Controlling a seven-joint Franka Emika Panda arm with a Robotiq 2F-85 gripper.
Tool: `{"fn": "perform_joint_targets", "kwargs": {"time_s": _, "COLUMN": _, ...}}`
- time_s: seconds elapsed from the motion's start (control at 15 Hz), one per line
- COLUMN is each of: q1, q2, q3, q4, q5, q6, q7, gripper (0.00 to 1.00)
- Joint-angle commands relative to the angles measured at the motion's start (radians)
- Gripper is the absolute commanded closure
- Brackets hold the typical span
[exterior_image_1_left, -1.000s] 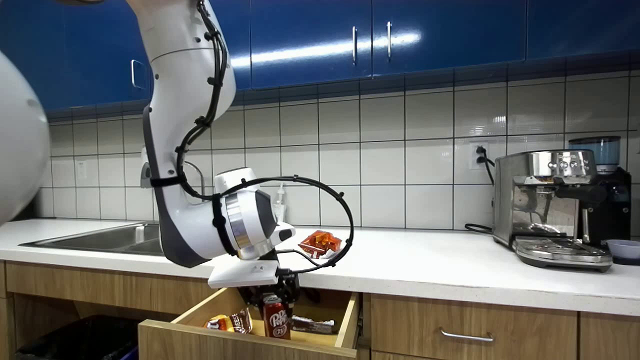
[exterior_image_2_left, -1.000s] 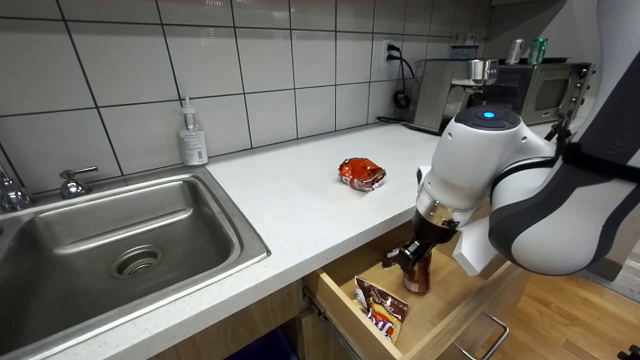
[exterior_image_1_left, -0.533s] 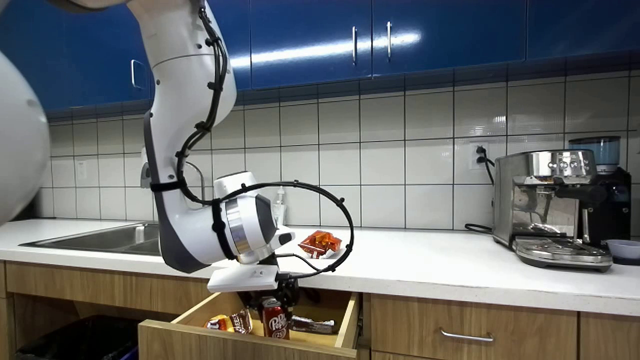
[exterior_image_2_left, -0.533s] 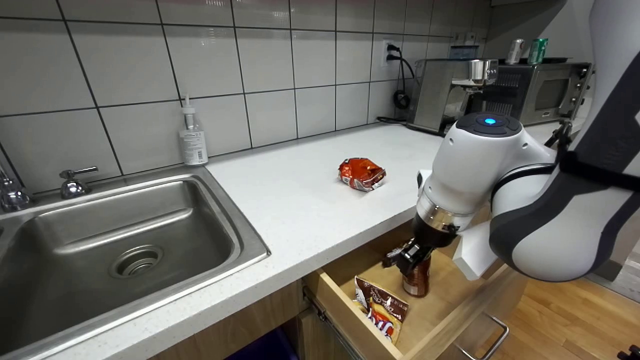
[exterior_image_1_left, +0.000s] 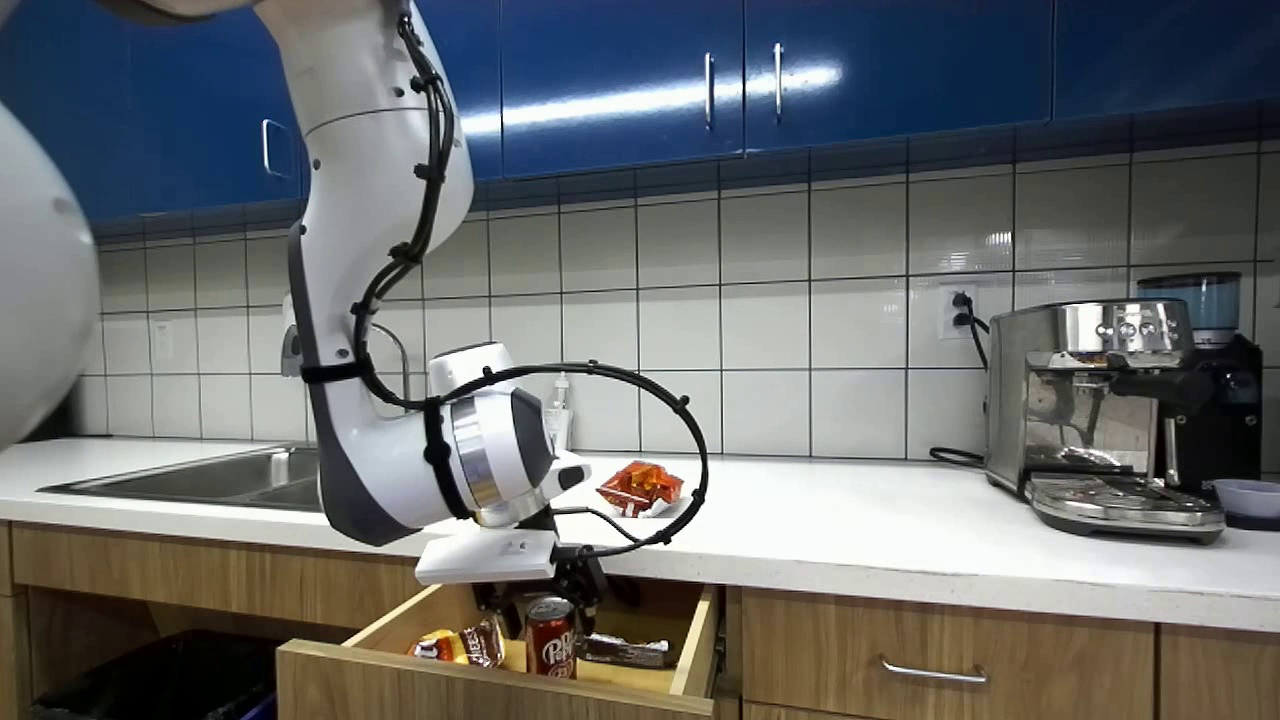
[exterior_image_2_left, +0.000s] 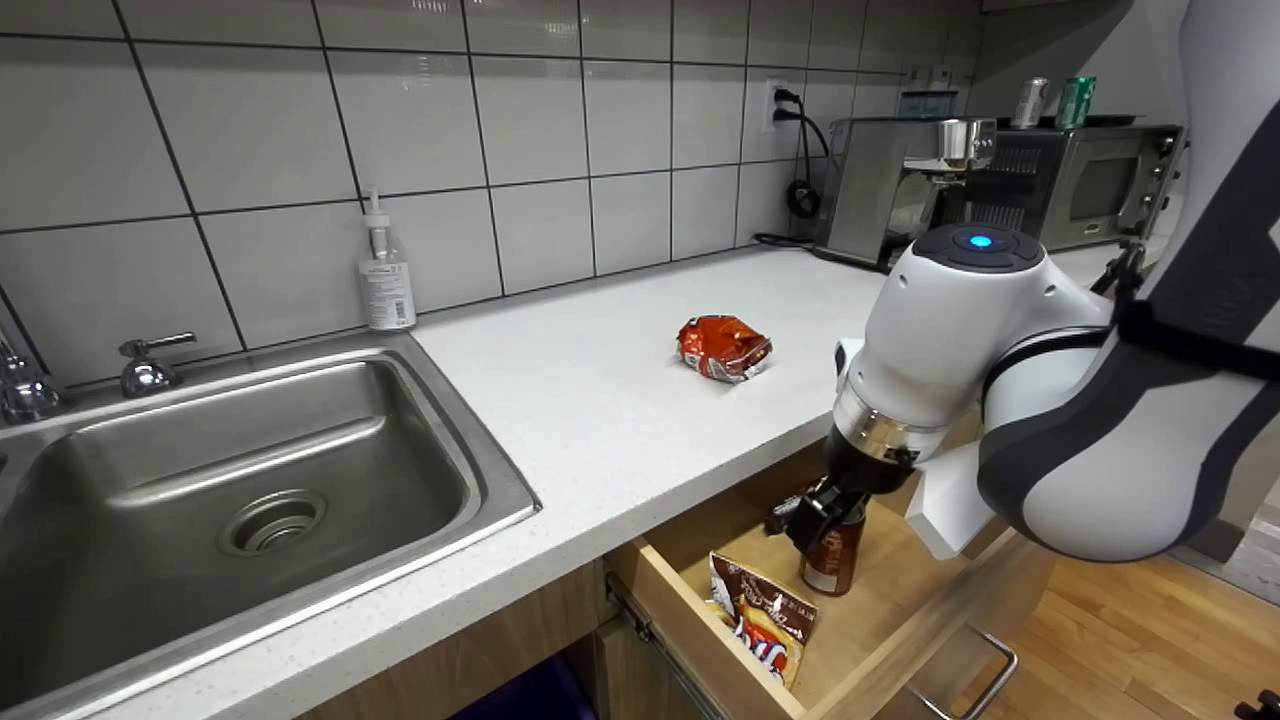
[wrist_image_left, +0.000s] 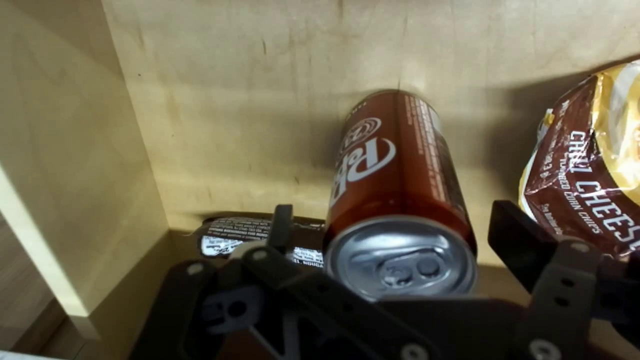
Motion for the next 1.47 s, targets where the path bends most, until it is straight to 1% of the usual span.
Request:
{"fn": "perform_joint_targets", "kwargs": {"time_s": 0.0, "q1": 0.002, "q2": -0.059, "q3": -0.007, "q4": -0.032, "q5": 0.009, "q6": -0.03, "q7": 0.014, "gripper": 0.0}}
{"fn": "perform_joint_targets", "kwargs": {"time_s": 0.07, "q1": 0.004, "q2": -0.07, "q3": -0.012, "q4": -0.04, "q5": 0.009, "q6": -0.032, "q7": 0.017, "gripper": 0.0}}
{"fn": "perform_joint_targets", "kwargs": {"time_s": 0.13, "q1": -0.006, "q2": -0.087, "q3": -0.002, "q4": -0.052, "q5": 0.01, "q6": -0.037, "q7": 0.015, "gripper": 0.0}}
{"fn": "perform_joint_targets", "kwargs": {"time_s": 0.27, "q1": 0.021, "q2": -0.112, "q3": -0.029, "q4": -0.069, "q5": 0.008, "q6": -0.045, "q7": 0.026, "gripper": 0.0}}
{"fn": "perform_joint_targets", "kwargs": {"time_s": 0.33, "q1": 0.004, "q2": -0.131, "q3": -0.012, "q4": -0.084, "q5": 0.007, "q6": -0.043, "q7": 0.016, "gripper": 0.0}}
{"fn": "perform_joint_targets", "kwargs": {"time_s": 0.53, "q1": -0.001, "q2": -0.172, "q3": 0.003, "q4": -0.118, "q5": 0.006, "q6": -0.031, "q7": 0.011, "gripper": 0.0}}
{"fn": "perform_joint_targets", "kwargs": {"time_s": 0.67, "q1": 0.036, "q2": -0.205, "q3": -0.033, "q4": -0.139, "q5": -0.007, "q6": -0.036, "q7": 0.018, "gripper": 0.0}}
{"fn": "perform_joint_targets", "kwargs": {"time_s": 0.8, "q1": 0.04, "q2": -0.243, "q3": -0.04, "q4": -0.165, "q5": -0.01, "q6": -0.05, "q7": 0.013, "gripper": 0.0}}
{"fn": "perform_joint_targets", "kwargs": {"time_s": 0.93, "q1": 0.028, "q2": -0.285, "q3": -0.038, "q4": -0.2, "q5": -0.008, "q6": -0.061, "q7": 0.006, "gripper": 0.0}}
{"fn": "perform_joint_targets", "kwargs": {"time_s": 1.07, "q1": 0.002, "q2": -0.326, "q3": -0.017, "q4": -0.236, "q5": -0.002, "q6": -0.091, "q7": -0.013, "gripper": 0.0}}
{"fn": "perform_joint_targets", "kwargs": {"time_s": 1.2, "q1": -0.01, "q2": -0.366, "q3": -0.004, "q4": -0.265, "q5": 0.007, "q6": -0.148, "q7": -0.036, "gripper": 0.0}}
{"fn": "perform_joint_targets", "kwargs": {"time_s": 1.27, "q1": 0.017, "q2": -0.281, "q3": -0.024, "q4": -0.215, "q5": 0.001, "q6": -0.082, "q7": 0.001, "gripper": 0.0}}
{"fn": "perform_joint_targets", "kwargs": {"time_s": 1.4, "q1": 0.015, "q2": -0.311, "q3": -0.024, "q4": -0.238, "q5": 0.001, "q6": -0.108, "q7": -0.003, "gripper": 0.0}}
